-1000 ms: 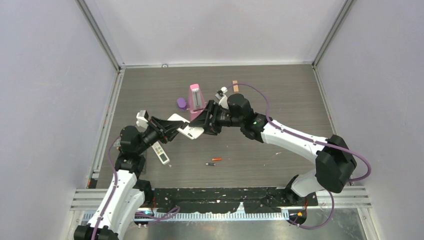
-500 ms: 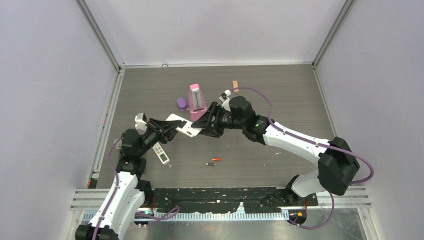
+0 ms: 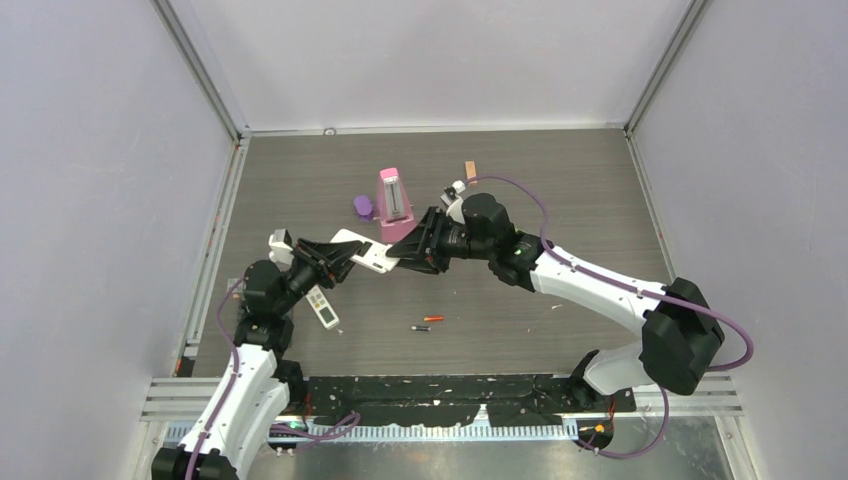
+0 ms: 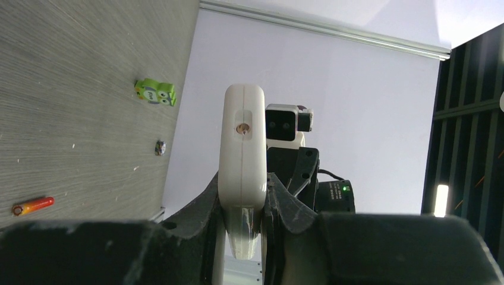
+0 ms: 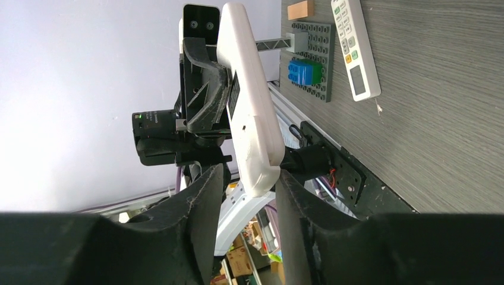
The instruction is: Load the batteries into the remote control
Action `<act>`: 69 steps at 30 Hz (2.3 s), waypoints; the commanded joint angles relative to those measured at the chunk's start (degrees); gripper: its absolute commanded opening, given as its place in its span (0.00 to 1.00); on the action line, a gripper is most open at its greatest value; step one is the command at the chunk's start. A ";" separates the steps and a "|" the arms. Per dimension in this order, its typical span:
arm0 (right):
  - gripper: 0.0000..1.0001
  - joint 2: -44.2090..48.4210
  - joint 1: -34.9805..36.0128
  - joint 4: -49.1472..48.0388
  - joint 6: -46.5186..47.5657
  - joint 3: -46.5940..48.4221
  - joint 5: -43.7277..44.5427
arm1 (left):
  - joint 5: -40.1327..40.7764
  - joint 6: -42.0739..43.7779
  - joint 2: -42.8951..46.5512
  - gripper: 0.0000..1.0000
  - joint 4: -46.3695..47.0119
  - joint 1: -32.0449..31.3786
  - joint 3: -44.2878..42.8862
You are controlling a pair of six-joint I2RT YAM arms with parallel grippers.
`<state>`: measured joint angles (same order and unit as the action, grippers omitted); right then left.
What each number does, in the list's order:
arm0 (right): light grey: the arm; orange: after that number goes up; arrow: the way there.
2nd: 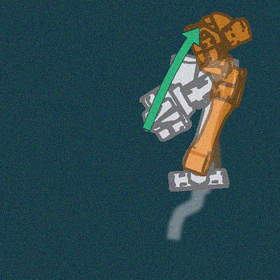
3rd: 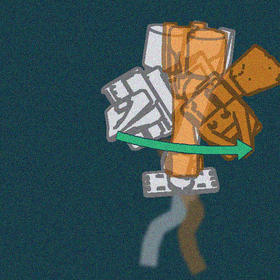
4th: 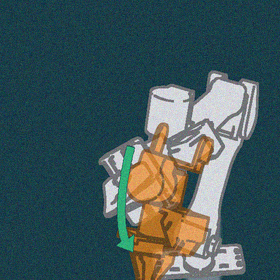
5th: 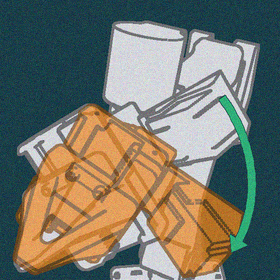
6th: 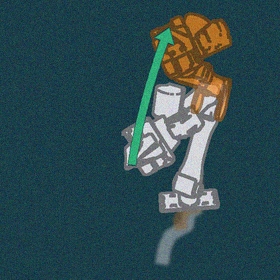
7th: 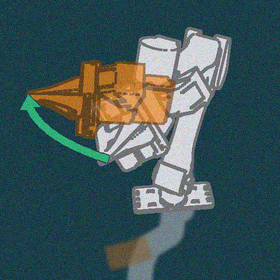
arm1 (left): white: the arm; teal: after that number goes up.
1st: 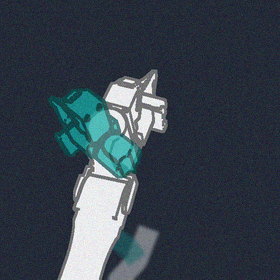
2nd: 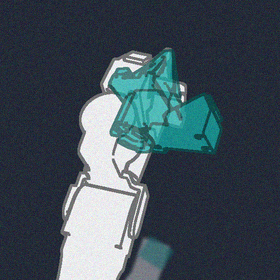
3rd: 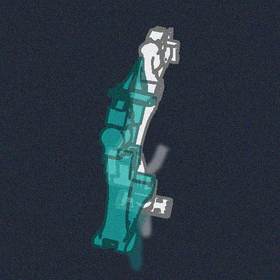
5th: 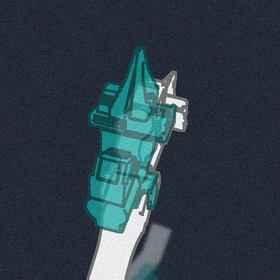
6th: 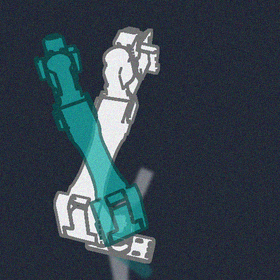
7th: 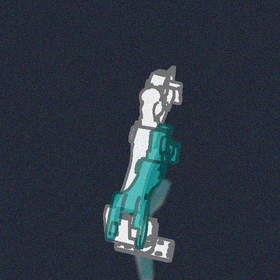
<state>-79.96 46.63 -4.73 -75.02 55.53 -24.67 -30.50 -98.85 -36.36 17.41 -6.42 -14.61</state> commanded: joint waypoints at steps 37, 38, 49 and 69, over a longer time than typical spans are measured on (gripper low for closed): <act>0.05 3.71 0.16 -21.44 -6.37 -5.37 1.51 | -2.01 3.57 -0.30 0.00 10.62 -0.23 -1.73; 0.05 3.68 0.19 -21.49 -6.36 -5.35 1.49 | -2.03 3.57 -0.27 0.00 10.56 -0.18 -1.78; 0.05 1.22 0.99 -24.99 -8.49 -4.94 0.30 | -2.63 3.31 -0.34 0.00 10.47 -0.22 -2.17; 0.05 -0.31 1.61 -25.41 -10.83 -6.59 0.33 | -2.37 1.99 0.23 0.00 10.72 -0.18 -2.06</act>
<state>-79.88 47.90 -27.29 -85.36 48.62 -24.14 -32.16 -96.03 -36.75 23.75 -6.42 -14.66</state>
